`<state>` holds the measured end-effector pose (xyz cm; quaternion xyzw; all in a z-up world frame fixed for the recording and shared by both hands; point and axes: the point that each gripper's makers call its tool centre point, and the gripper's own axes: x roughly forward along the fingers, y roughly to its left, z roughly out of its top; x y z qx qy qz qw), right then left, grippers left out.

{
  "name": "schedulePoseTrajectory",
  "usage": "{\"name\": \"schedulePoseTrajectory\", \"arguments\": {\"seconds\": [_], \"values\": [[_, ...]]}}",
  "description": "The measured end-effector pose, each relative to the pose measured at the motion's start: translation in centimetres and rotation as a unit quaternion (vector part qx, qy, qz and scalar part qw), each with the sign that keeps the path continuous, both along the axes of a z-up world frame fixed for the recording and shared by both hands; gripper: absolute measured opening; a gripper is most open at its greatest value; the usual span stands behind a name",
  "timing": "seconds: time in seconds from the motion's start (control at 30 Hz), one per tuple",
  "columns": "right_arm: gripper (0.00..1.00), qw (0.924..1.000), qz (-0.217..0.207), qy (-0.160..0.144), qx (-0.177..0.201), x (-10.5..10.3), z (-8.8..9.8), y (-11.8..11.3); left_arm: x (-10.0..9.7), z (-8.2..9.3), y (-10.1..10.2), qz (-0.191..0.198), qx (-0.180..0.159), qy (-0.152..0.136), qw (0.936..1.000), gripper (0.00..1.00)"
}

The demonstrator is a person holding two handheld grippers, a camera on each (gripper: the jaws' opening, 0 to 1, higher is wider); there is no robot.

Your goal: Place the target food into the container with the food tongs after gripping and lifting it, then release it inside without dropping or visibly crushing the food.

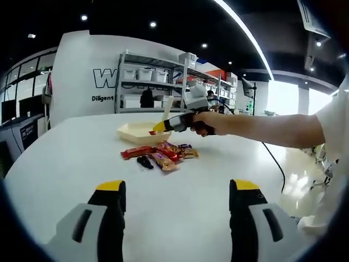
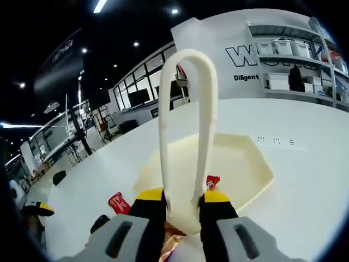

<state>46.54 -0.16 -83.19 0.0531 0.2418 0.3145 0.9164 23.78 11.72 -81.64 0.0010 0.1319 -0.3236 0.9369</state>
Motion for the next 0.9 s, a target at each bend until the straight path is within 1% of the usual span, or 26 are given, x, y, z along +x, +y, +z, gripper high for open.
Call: {"name": "schedulePoseTrajectory", "arguments": {"seconds": [0.07,0.13,0.17,0.23,0.3,0.4,0.63,0.77,0.9], "values": [[0.17,1.0000,-0.002,0.001,0.002,-0.4,0.0,-0.1,-0.1,0.1,0.0,0.000,0.001,-0.002,1.0000,0.77],[0.17,0.9999,-0.007,-0.010,0.003,-0.8,0.5,-0.3,-0.2,0.1,-0.1,-0.002,0.000,0.000,1.0000,0.77],[0.17,0.9999,-0.008,-0.010,0.003,-0.9,0.6,-0.4,-0.3,0.0,-0.1,-0.002,0.001,0.000,1.0000,0.77],[0.17,0.9998,-0.005,-0.017,-0.007,-0.9,0.8,-0.6,-0.3,-0.1,-0.1,-0.001,0.007,-0.002,1.0000,0.77],[0.17,0.9996,-0.002,-0.025,-0.014,-1.1,1.2,-0.9,-0.4,-0.2,-0.1,0.000,0.006,0.002,1.0000,0.77],[0.17,0.9996,0.002,-0.027,-0.007,-1.9,1.9,-1.0,-0.5,-0.3,-0.3,0.000,0.003,0.003,1.0000,0.77],[0.16,0.9993,0.012,-0.035,-0.005,-3.4,3.1,-1.7,-1.1,-0.2,-1.4,-0.010,0.006,0.001,0.9999,0.77],[0.16,0.9988,0.024,-0.043,-0.005,-4.4,3.8,-2.0,-1.3,0.0,-1.5,-0.011,0.004,-0.002,0.9999,0.77],[0.16,0.9984,0.032,-0.047,0.004,-5.8,4.7,-2.4,-1.5,0.0,-1.7,-0.013,0.002,-0.003,0.9999,0.77]]}}
